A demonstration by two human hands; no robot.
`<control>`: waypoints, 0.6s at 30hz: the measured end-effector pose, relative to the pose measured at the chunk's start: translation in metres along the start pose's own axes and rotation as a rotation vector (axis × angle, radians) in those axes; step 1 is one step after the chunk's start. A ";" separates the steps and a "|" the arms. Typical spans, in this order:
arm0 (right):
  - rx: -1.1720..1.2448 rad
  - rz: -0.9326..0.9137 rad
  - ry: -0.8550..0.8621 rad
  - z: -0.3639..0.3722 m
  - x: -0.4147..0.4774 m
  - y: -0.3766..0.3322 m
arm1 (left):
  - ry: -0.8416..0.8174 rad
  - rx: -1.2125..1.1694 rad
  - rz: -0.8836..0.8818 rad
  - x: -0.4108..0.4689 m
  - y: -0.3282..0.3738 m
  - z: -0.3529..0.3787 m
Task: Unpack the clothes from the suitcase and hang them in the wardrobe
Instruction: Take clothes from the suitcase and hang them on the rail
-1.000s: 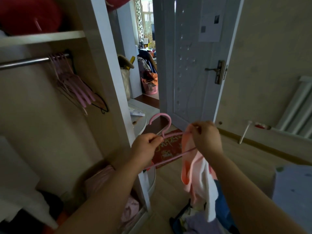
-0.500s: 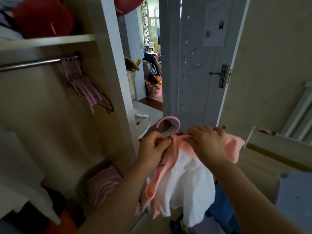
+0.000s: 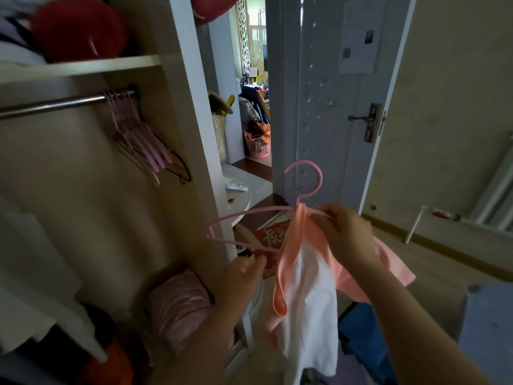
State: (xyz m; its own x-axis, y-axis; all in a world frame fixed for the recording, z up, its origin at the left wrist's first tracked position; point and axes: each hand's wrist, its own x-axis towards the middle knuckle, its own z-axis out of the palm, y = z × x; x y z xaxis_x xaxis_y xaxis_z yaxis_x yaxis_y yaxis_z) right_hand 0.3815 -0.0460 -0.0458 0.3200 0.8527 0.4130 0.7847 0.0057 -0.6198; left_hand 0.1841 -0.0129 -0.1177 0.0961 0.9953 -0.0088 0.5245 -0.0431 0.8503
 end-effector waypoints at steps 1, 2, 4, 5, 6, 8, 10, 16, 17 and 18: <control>0.021 -0.018 -0.005 -0.002 0.000 -0.003 | -0.082 -0.018 -0.033 -0.002 -0.005 0.006; 0.042 -0.036 -0.008 -0.004 0.000 -0.007 | -0.123 -0.025 -0.060 -0.003 -0.010 0.012; 0.068 -0.057 -0.002 -0.010 0.002 -0.012 | -0.160 0.045 -0.096 -0.005 -0.018 0.021; 0.084 -0.061 0.006 -0.014 0.003 -0.015 | -0.172 0.056 -0.099 -0.005 -0.019 0.023; 0.105 -0.056 0.017 -0.018 0.003 -0.018 | -0.190 0.026 -0.102 -0.005 -0.017 0.024; 0.164 -0.034 0.045 -0.027 0.004 -0.022 | -0.212 -0.105 -0.109 -0.008 -0.009 0.024; 0.212 -0.004 0.073 -0.035 0.004 -0.024 | -0.257 -0.177 -0.077 -0.010 -0.003 0.021; 0.223 0.009 0.105 -0.049 0.003 -0.020 | -0.158 -0.185 -0.126 0.003 -0.007 0.030; 0.210 0.003 0.088 -0.049 0.002 -0.017 | -0.136 -0.354 -0.211 0.007 -0.007 0.030; 0.182 -0.004 0.067 -0.049 0.001 -0.012 | -0.131 -0.525 -0.284 0.009 -0.004 0.028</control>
State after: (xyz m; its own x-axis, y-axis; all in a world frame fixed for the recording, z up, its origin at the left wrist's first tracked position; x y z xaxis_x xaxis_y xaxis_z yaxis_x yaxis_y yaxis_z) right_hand 0.3986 -0.0710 -0.0053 0.3564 0.8160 0.4550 0.6789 0.1084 -0.7261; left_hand 0.2065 -0.0059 -0.1355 0.1340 0.9414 -0.3095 0.0609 0.3040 0.9507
